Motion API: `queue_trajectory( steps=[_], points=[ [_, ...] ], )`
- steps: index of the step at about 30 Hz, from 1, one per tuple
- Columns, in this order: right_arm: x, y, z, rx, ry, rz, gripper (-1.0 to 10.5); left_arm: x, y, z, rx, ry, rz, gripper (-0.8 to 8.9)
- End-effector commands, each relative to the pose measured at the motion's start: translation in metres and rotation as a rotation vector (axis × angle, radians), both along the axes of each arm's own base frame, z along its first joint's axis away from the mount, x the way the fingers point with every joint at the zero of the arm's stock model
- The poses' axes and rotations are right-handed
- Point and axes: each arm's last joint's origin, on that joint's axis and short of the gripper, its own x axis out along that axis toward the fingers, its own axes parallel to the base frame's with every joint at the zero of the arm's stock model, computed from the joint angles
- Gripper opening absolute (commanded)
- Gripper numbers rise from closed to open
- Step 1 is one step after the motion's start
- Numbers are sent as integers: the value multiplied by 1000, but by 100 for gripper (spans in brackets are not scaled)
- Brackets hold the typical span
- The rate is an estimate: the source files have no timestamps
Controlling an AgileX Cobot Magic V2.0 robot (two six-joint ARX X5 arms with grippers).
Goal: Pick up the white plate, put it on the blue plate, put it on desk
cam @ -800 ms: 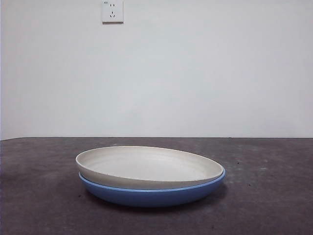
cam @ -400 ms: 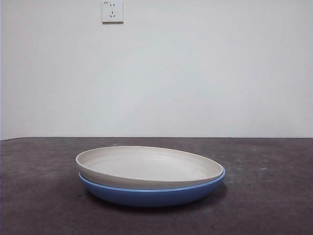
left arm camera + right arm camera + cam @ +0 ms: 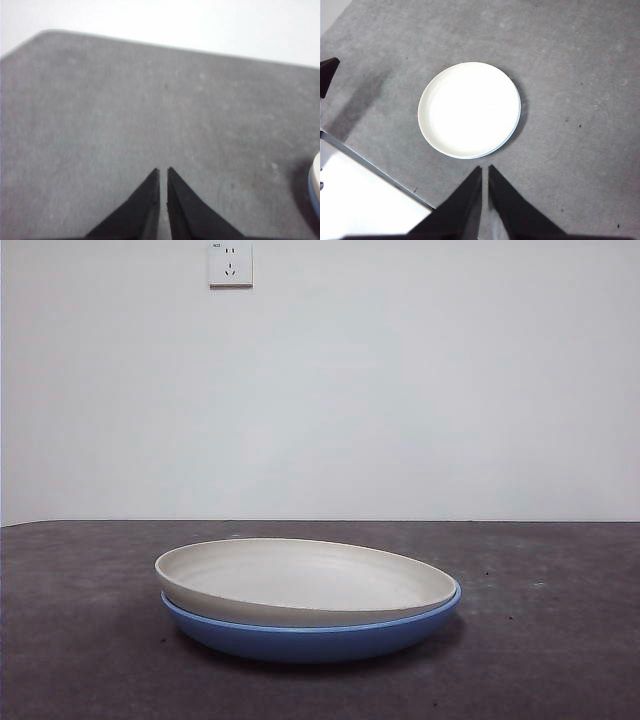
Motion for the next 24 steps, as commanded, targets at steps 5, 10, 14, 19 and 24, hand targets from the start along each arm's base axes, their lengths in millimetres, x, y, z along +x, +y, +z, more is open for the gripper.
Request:
queue_trajectory(
  steps=[5, 10, 14, 19, 24],
  points=[
    [0, 1, 4, 13, -9, 1, 17, 2, 0, -7, 18, -5, 1, 24],
    [0, 1, 4, 12, -9, 1, 17, 2, 0, -7, 18, -11, 1, 24],
    [0, 1, 4, 13, -9, 1, 17, 2, 0, -7, 18, -10, 1, 24],
    [0, 1, 4, 13, -9, 1, 17, 2, 0, -7, 18, -10, 1, 24],
    [0, 1, 4, 13, -9, 1, 17, 2, 0, -7, 18, -10, 1, 24]
  ],
)
